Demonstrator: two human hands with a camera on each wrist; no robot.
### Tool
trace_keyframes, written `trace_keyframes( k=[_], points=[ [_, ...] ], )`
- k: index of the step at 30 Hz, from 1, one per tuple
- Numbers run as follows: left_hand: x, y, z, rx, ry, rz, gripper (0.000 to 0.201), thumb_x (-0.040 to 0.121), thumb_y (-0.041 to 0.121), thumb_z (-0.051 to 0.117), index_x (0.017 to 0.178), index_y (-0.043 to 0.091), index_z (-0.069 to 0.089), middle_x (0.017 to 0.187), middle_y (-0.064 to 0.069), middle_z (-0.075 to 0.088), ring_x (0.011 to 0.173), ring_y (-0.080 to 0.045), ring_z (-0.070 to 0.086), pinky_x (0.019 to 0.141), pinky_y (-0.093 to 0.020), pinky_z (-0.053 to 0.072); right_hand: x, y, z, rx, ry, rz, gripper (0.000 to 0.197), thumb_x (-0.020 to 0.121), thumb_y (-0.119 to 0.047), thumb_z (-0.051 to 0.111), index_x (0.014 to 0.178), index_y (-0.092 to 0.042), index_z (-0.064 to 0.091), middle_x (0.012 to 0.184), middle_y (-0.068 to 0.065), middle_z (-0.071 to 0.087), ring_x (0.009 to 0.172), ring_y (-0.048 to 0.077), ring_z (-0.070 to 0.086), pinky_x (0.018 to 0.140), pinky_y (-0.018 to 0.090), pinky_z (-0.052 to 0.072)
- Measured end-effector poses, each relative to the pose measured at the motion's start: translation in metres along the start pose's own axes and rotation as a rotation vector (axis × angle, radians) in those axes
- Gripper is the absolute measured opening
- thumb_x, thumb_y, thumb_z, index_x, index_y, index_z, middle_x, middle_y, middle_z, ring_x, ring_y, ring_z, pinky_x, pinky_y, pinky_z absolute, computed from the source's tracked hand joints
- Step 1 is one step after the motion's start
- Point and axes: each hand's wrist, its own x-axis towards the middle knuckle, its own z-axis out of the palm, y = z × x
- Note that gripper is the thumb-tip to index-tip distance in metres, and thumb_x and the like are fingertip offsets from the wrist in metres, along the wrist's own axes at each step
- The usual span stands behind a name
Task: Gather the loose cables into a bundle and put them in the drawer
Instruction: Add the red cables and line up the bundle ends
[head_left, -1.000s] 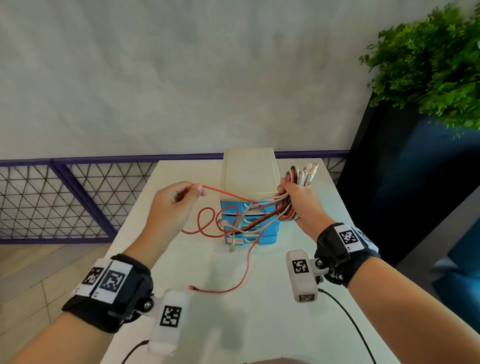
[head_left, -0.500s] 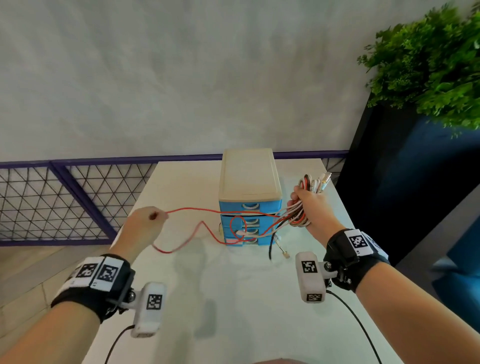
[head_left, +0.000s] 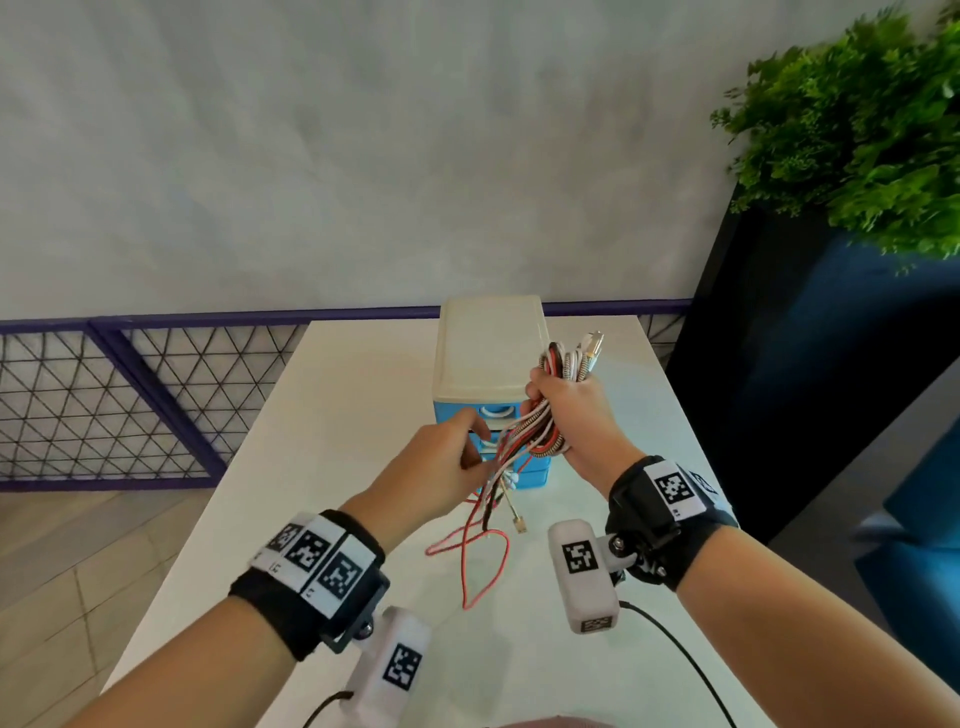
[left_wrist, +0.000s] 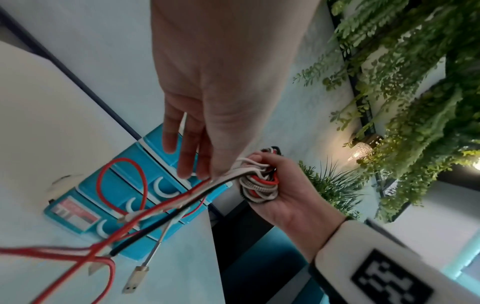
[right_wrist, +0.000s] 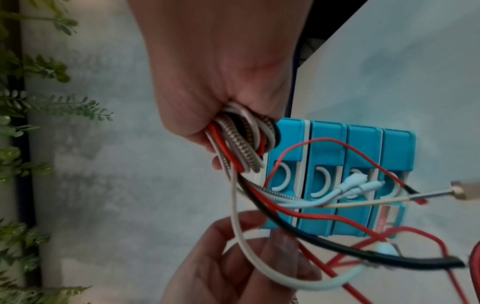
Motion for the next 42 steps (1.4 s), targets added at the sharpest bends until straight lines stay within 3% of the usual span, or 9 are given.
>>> trace_keyframes(
  k=[19,22,24,27,29,31,36,39,42],
  points=[
    [-0.040,-0.132,-0.029,0.515,-0.246,-0.556,0.007,0.085,0.027,0.052,0.088,0.022,0.056,0.096,0.003,0.061,0.088,-0.020,0.060,0.069,-0.028,0.041,0.014,-0.014,-0.036,0.027,0.127,0.002,0.015,0.091,-0.013,0.055,0.076,-0.012,0.056,0.049,-0.003,0.061,0.052,0.017,0.060,0.059,0.036,0.050],
    [-0.031,-0.120,-0.021,0.542,-0.187,-0.510,0.015,0.088,0.020,0.046,0.099,0.020,0.056,0.105,0.000,0.060,0.093,-0.023,0.059,0.073,-0.030,0.045,0.011,-0.009,-0.029,0.042,0.116,0.003,0.016,0.092,-0.011,0.054,0.076,-0.011,0.055,0.049,-0.002,0.060,0.050,0.017,0.060,0.056,0.035,0.049],
    [-0.021,-0.098,-0.014,0.412,-0.026,-0.305,0.020,0.091,0.020,0.042,0.105,0.020,0.056,0.108,-0.002,0.055,0.095,-0.024,0.059,0.076,-0.035,0.049,0.006,-0.006,-0.020,0.044,0.096,0.002,0.016,0.093,-0.010,0.054,0.077,-0.010,0.054,0.051,-0.001,0.059,0.050,0.017,0.060,0.054,0.034,0.049],
    [-0.012,-0.042,-0.005,-0.007,-0.006,-0.018,0.043,0.094,0.049,0.031,0.102,0.017,0.058,0.100,-0.003,0.059,0.094,-0.019,0.057,0.084,-0.038,0.047,0.001,-0.002,-0.006,0.055,0.053,0.006,0.015,0.093,-0.009,0.055,0.078,-0.010,0.053,0.056,0.002,0.057,0.053,0.018,0.061,0.055,0.035,0.051],
    [-0.012,-0.006,0.001,-0.173,-0.113,-0.021,0.045,0.093,0.060,0.024,0.090,0.026,0.053,0.086,0.003,0.062,0.080,-0.010,0.058,0.076,-0.031,0.047,-0.001,-0.001,0.001,0.064,0.036,0.002,0.014,0.093,-0.009,0.055,0.079,-0.010,0.053,0.059,0.002,0.056,0.054,0.018,0.061,0.057,0.035,0.052],
    [-0.011,0.006,0.007,-0.199,-0.113,-0.034,0.027,0.097,0.049,0.032,0.083,0.032,0.047,0.073,0.004,0.061,0.061,-0.007,0.056,0.062,-0.027,0.044,-0.002,-0.003,0.002,0.065,0.027,-0.011,0.013,0.093,-0.010,0.055,0.079,-0.011,0.053,0.057,0.001,0.056,0.054,0.017,0.060,0.057,0.035,0.052],
    [-0.020,-0.038,-0.001,-0.066,-0.160,-0.047,0.023,0.100,0.027,0.036,0.084,0.021,0.051,0.067,0.009,0.048,0.060,-0.007,0.043,0.062,-0.024,0.038,0.006,-0.015,-0.017,0.109,0.039,-0.019,0.015,0.094,-0.011,0.054,0.079,-0.012,0.054,0.056,0.001,0.056,0.051,0.016,0.060,0.052,0.031,0.049],
    [-0.030,-0.077,-0.008,0.252,-0.299,-0.151,0.026,0.100,0.025,0.034,0.100,0.019,0.060,0.091,0.008,0.056,0.077,-0.006,0.053,0.072,-0.023,0.042,0.006,-0.026,-0.027,0.219,-0.050,-0.014,0.014,0.096,-0.010,0.053,0.081,-0.012,0.054,0.063,0.002,0.055,0.053,0.015,0.059,0.052,0.028,0.051],
    [-0.032,-0.077,-0.009,0.161,-0.126,-0.135,0.033,0.100,0.033,0.035,0.125,0.019,0.052,0.128,0.004,0.049,0.116,-0.015,0.053,0.100,-0.028,0.040,-0.002,-0.031,-0.024,0.218,-0.202,-0.037,0.012,0.096,-0.010,0.054,0.084,-0.011,0.053,0.064,0.003,0.057,0.055,0.017,0.060,0.055,0.029,0.054]
  ],
)
